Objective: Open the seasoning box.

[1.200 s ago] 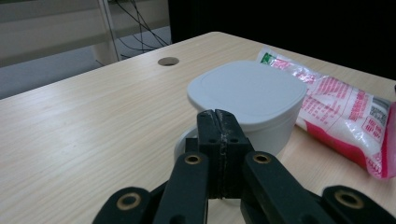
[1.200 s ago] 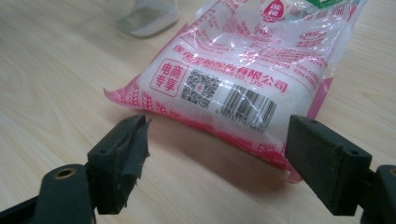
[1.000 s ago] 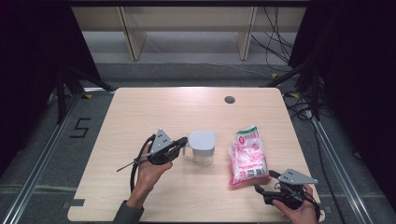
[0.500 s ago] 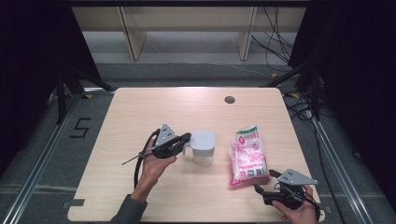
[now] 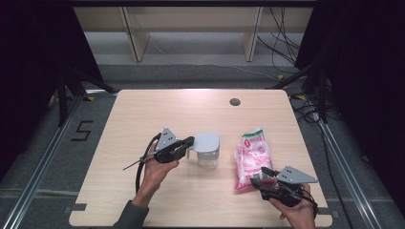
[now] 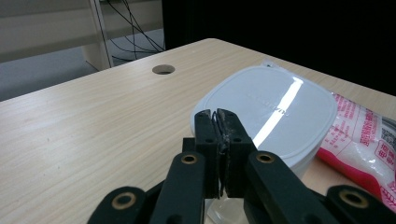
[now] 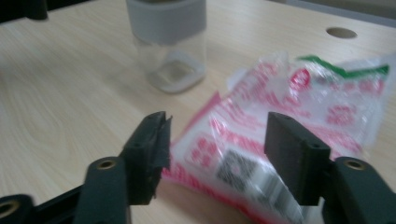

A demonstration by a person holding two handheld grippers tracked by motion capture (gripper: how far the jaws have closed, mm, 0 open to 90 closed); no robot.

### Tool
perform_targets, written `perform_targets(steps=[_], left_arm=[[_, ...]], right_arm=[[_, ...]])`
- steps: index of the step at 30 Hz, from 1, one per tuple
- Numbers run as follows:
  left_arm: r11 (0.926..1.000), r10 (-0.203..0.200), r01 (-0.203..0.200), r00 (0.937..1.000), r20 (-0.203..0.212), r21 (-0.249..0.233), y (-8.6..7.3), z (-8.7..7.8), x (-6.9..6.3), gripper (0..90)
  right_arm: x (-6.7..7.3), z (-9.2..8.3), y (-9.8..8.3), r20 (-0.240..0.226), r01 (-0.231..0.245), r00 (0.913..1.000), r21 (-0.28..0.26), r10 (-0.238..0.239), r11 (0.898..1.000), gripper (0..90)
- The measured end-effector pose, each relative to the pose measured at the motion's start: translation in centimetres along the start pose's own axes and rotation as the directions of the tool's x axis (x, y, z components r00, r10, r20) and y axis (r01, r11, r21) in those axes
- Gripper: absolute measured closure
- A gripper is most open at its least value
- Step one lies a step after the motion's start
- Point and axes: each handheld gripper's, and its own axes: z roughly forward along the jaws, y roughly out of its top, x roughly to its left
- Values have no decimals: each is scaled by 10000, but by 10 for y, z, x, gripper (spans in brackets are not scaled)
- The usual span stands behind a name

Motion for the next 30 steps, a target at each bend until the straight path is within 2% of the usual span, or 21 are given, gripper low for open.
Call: perform_targets(steps=[2,3,6,8,9,10,12,13,15,16,17,19,20,21,22,23,24,26,28,30], left_arm=[[10000,-12,12,10000,12,-29,0,1,0,869],[9999,125,-125,9999,49,-31,0,1,1,870],[9999,131,-131,9999,76,-12,1,1,1,870],[9999,115,-115,9999,79,-5,1,1,1,870],[9999,119,-119,9999,78,-11,1,1,1,870],[9999,125,-125,9999,83,-12,1,1,1,870],[10000,19,-19,10000,91,-17,0,1,1,869],[10000,37,-36,9999,133,-40,0,1,2,869],[10000,25,-25,9999,128,-37,0,1,2,869],[10000,30,-30,9999,125,-40,0,1,2,870],[10000,33,-32,9999,124,-44,0,1,2,870],[10000,-10,10,10000,96,-13,0,1,1,869],[10000,73,-73,9999,85,-27,0,1,2,870],[10000,58,-58,9999,106,-30,0,1,2,870],[10000,69,-69,9999,75,3,0,1,2,870],[10000,58,-57,9999,109,-38,0,1,2,870],[10000,57,-57,9999,105,-22,0,1,2,870],[10000,54,-54,9999,107,-13,0,1,2,870],[10000,55,-55,9999,104,-11,0,1,2,870],[10000,50,-50,9999,115,-11,0,1,2,871]], right_arm=[[1,8,9,-154,348,9993,-435,-355,9984,546],[1,12,15,-248,581,9979,-601,-596,9965,587],[3,28,29,-484,513,9973,-700,-547,9962,681],[1,37,36,-371,635,9971,-895,-671,9940,731],[4,41,38,-630,244,9976,-662,-286,9975,737],[2,48,42,-528,439,9974,-871,-486,9952,749],[2,54,47,-711,474,9961,-684,-523,9965,785],[4,59,48,-847,318,9957,-730,-379,9968,811],[5,67,52,-777,410,9959,-777,-470,9961,858],[3,71,54,-917,493,9941,-870,-573,9950,868],[3,72,56,-855,423,9952,-664,-479,9969,881],[3,78,60,-973,319,9945,-778,-394,9965,900],[4,82,60,-1070,0,9942,-932,-100,9956,900],[3,85,62,-1107,239,9933,-792,-326,9966,900],[4,86,63,-1049,249,9940,-620,-313,9978,900],[4,89,64,-1060,362,9935,-610,-426,9975,900],[5,91,65,-1123,261,9931,-577,-324,9980,900],[7,95,69,-1106,485,9922,-781,-570,9958,900],[11,97,72,-1215,352,9917,-578,-420,9977,900],[11,101,74,-1105,624,9915,-593,-687,9963,900]])
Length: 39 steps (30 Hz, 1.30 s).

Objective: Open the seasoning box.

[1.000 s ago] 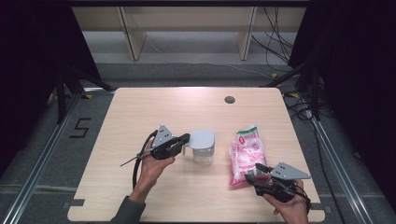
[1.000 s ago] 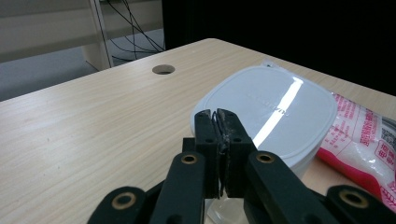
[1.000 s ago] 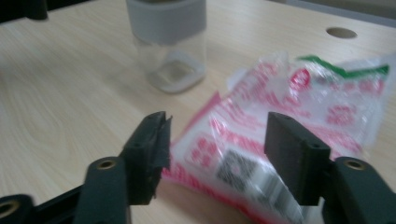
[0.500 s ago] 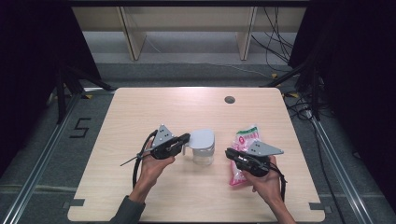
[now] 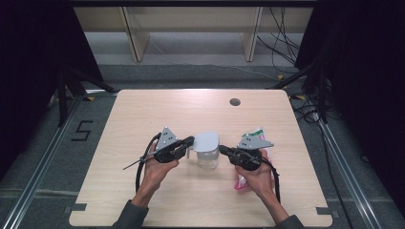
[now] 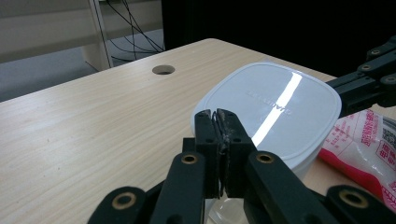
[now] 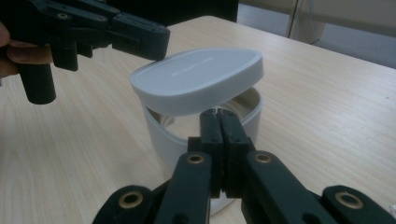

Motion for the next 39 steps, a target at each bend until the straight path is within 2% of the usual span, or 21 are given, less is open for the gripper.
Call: perform_targets(steps=[3,5,6,11,15,19,20,22,23,24,25,26,27,28,29,30,31,33,35,36,39], left_arm=[[10000,9,-9,10000,-24,13,0,0,0,871],[10000,39,-39,10000,-18,12,0,0,1,870],[10000,3,-3,10000,-4,2,-1,0,1,870],[9999,-109,110,9999,22,-57,-2,-1,3,861],[9993,-306,306,9995,-20,-226,-2,-5,4,830],[9993,-206,215,9994,274,-321,-3,-16,5,737],[9988,-364,374,9988,314,-313,-4,-19,4,692],[9993,-147,161,9991,407,-349,-7,-27,4,625],[9989,-342,354,9987,367,-321,-10,-31,2,596],[9993,-296,304,9990,347,-232,-12,-33,2,568],[9994,-319,323,9987,395,-101,-13,-35,1,539],[9999,-99,98,9993,347,32,-15,-39,1,520],[9999,-152,151,9996,253,53,-16,-40,0,506],[10000,-6,5,9994,348,43,-18,-41,1,491],[9999,-54,51,9994,344,95,-19,-42,1,475],[9997,-215,212,9994,271,129,-20,-43,1,464],[9996,-235,231,9995,222,179,-22,-44,2,461],[9996,-163,158,9997,208,225,-24,-46,2,450],[9988,-264,261,9996,62,419,-27,-48,2,437],[9987,-287,285,9996,46,420,-28,-49,2,427],[9986,-312,316,9995,-107,429,-30,-52,4,409]], right_arm=[[1,-1,2,-29,-242,9997,-39,242,9997,900],[-2,-1,5,-41,208,9998,-253,-209,9995,900],[0,-2,6,30,-60,10000,-142,60,9999,900],[-1,1,10,-85,209,9997,-339,-212,9992,900],[1,2,10,-132,-29,9999,-177,26,9998,900],[1,4,12,-92,64,9999,-317,-67,9995,900],[1,5,13,-254,86,9996,-386,-96,9992,900],[4,6,17,-263,87,9996,-405,-98,9991,900],[4,6,18,-266,330,9991,-431,-342,9985,900],[6,5,20,-222,108,9997,-323,-115,9994,900],[5,8,22,-199,543,9983,-541,-555,9971,900],[7,8,23,-109,518,9986,-554,-525,9971,900],[9,9,24,-165,376,9991,-592,-386,9975,900],[8,11,25,-187,677,9974,-691,-691,9953,900],[11,11,26,-148,370,9992,-634,-380,9973,900],[11,12,27,-377,502,9979,-559,-524,9972,900],[13,12,27,-142,325,9993,-586,-333,9978,900],[14,13,29,-341,286,9989,-591,-306,9978,900],[13,13,30,-156,602,9980,-693,-614,9958,900],[14,13,30,-249,285,9992,-600,-300,9978,900],[14,13,32,-309,383,9987,-632,-403,9973,900]])
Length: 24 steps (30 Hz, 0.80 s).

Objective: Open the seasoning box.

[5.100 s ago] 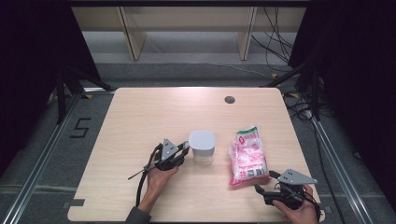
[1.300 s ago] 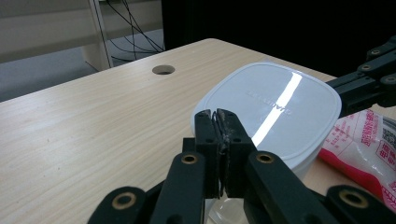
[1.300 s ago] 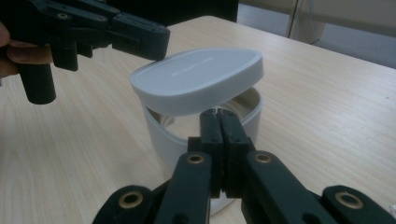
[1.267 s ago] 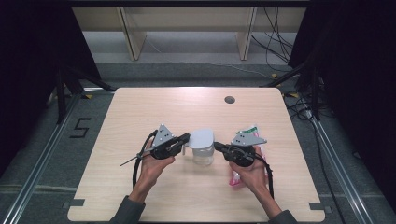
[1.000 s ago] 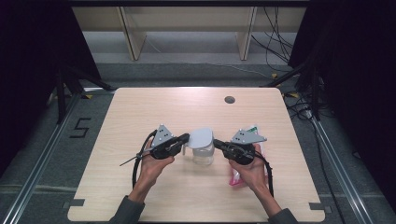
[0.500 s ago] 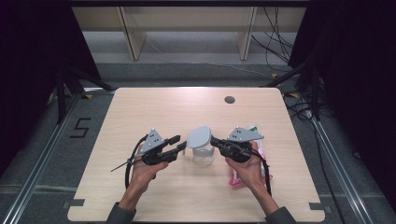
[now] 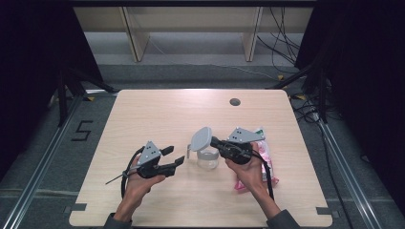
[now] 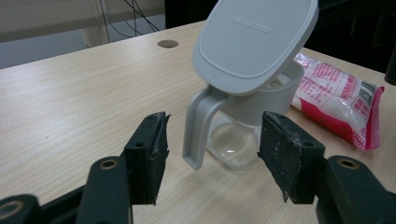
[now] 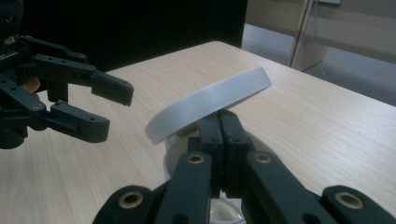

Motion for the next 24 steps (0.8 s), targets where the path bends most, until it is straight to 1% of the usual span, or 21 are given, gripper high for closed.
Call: perform_targets(steps=[1,2,3,4,5,6,7,8,10,11,12,13,14,15,18,19,20,21,22,23,24], left_arm=[[10000,-71,72,10000,-48,35,-1,-1,0,401],[10000,-76,76,10000,-51,59,-2,-1,0,393],[10000,17,-17,10000,-50,75,-3,-2,1,387],[9999,-90,92,9999,-128,139,-5,-3,1,380],[9997,-160,163,9997,-157,170,-6,-3,1,372],[9996,-219,221,9997,-124,156,-7,-3,2,369],[9998,-87,89,9999,-113,193,-8,-4,3,369],[9995,-286,288,9995,-128,162,-10,-4,2,369],[9993,-164,171,9996,-233,323,-12,-6,3,364],[9994,-150,157,9996,-225,313,-13,-6,4,362],[9987,-400,409,9987,-310,307,-15,-6,3,358],[9987,-396,405,9988,-303,322,-16,-6,5,355],[9983,-436,451,9982,-403,372,-17,-7,4,354],[9983,-413,429,9983,-404,389,-18,-8,5,353],[9983,-427,445,9980,-460,383,-19,-10,6,345],[9984,-374,393,9982,-464,414,-19,-10,6,343],[9985,-326,344,9986,-428,430,-20,-10,7,339],[9977,-486,506,9978,-452,443,-21,-10,6,337],[9974,-539,561,9974,-481,448,-21,-10,6,338],[9973,-561,581,9974,-459,443,-22,-11,6,337],[9974,-552,570,9976,-413,437,-23,-10,6,336]], right_arm=[[-2,2,1,-42,223,9997,-246,-225,9994,900],[-1,0,2,140,103,9999,-176,-101,9998,900],[0,1,2,107,8,9999,-206,-6,9998,900],[0,1,3,-55,46,10000,-84,-47,10000,900],[2,0,4,-23,-266,9996,-72,266,9996,900],[2,1,4,-9,-227,9997,-114,227,9997,900],[2,1,4,-36,-262,9997,-86,261,9996,900],[3,2,5,0,-213,9998,-88,213,9997,900],[3,5,6,-18,-89,10000,-243,89,9997,900],[4,4,7,-33,-39,10000,-138,39,9999,900],[5,5,7,-110,-162,9998,-175,160,9997,900],[6,6,9,-82,-49,10000,-225,47,9997,900],[5,8,10,-219,195,9996,-366,-203,9991,900],[7,8,11,-18,141,9999,-378,-142,9992,900],[11,12,13,-371,67,9993,-267,-76,9996,900],[13,13,14,-200,32,9998,-277,-38,9996,900],[14,16,16,-386,224,9990,-288,-235,9993,900],[14,17,16,-392,445,9982,-420,-462,9981,900],[16,17,17,-531,90,9985,-262,-104,9996,900],[19,17,17,-469,20,9989,-152,-28,9999,900],[18,18,17,-446,128,9989,-116,-133,9998,900]])
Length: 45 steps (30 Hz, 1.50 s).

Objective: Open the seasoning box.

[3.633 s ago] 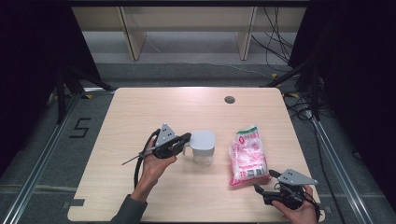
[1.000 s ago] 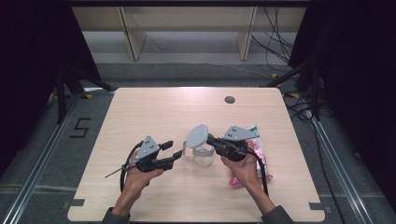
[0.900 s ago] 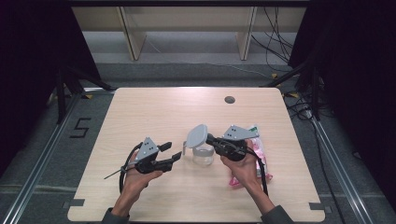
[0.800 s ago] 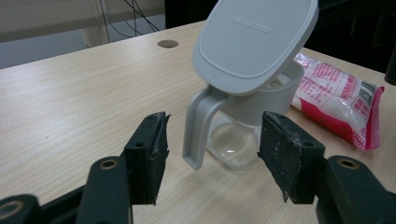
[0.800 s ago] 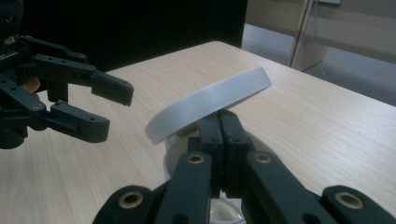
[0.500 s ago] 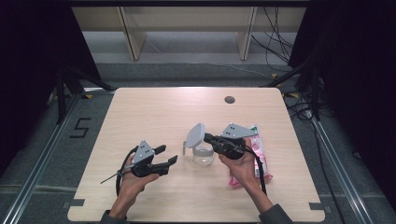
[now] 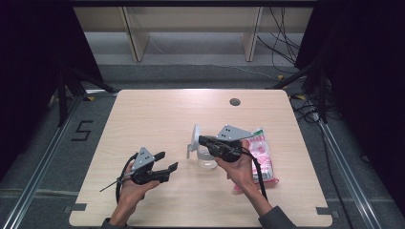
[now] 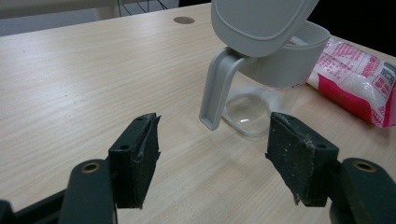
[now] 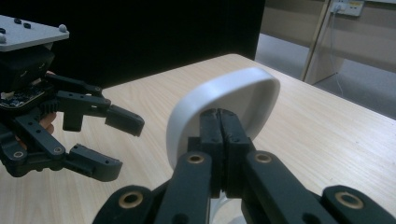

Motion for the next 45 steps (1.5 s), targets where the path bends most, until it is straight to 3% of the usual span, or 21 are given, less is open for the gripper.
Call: perform_targets(steps=[1,2,9,10,13,17,18,22,28,29,30,31,32,33,34,37,38,41,43,44,45], left_arm=[[10000,31,-31,10000,13,49,0,0,0,335],[10000,-29,29,10000,47,35,-1,0,1,334],[9999,-43,43,10000,8,126,-2,0,-2,322],[10000,-13,13,10000,74,66,-2,0,-1,320],[10000,-10,9,10000,94,48,-1,-2,-1,317],[10000,-73,72,10000,63,40,-1,-2,-2,313],[9999,-47,47,10000,61,90,-1,-2,-2,313],[10000,21,-21,10000,7,81,-1,-3,-4,313],[9999,63,-63,10000,22,155,-2,-1,-5,310],[9999,60,-61,10000,75,155,-3,0,-6,309],[9997,108,-109,9999,44,212,-3,0,-7,309],[9998,53,-55,9999,122,171,-3,1,-8,308],[9997,113,-116,9998,172,207,-3,2,-8,308],[9997,104,-108,9998,181,223,-3,2,-8,308],[9996,111,-115,9998,134,258,-3,2,-9,307],[9996,55,-61,9998,203,271,-4,3,-8,306],[9998,-34,30,9998,207,202,-4,4,-9,306],[9996,106,-111,9998,168,268,-4,4,-9,307],[9995,106,-110,9999,131,305,-5,3,-9,307],[9994,116,-119,9999,114,337,-4,3,-10,307],[9993,110,-114,9999,112,346,-5,3,-10,306]], right_arm=[[2,3,0,-182,-146,9997,-139,143,9998,900],[1,4,0,-239,29,9997,-151,-32,9999,900],[-1,0,4,-26,197,9998,-272,-198,9994,877],[-2,-4,3,-35,2,10000,-104,-3,9999,859],[-17,-20,-3,373,-68,9993,-64,70,10000,769],[-40,-47,-19,812,-747,9940,230,726,9969,649],[-46,-55,-24,934,-591,9940,287,562,9978,637],[-62,-79,-43,1422,-1373,9804,-39,1364,9905,605],[-77,-104,-62,2124,-1605,9640,-145,1599,9869,492],[-80,-106,-66,2248,-1441,9633,-261,1463,9892,482],[-80,-110,-69,2307,-1835,9555,-226,1837,9828,462],[-83,-112,-72,2364,-1665,9571,-240,1674,9858,447],[-82,-115,-74,2493,-2025,9478,-102,1986,9792,433],[-85,-117,-77,2441,-2084,9482,-39,2031,9780,412],[-85,-120,-79,2592,-2436,9376,134,2320,9698,390],[-87,-125,-85,2723,-2665,9274,-8,2567,9638,394],[-90,-127,-87,2810,-2374,9323,2,2278,9714,392],[-90,-133,-89,3129,-2570,9174,-64,2460,9664,397],[-92,-135,-91,3100,-2556,9175,-208,2493,9666,390],[-95,-136,-92,3024,-2348,9253,-174,2290,9719,385],[-93,-137,-93,3102,-2737,9131,-149,2647,9617,380]])
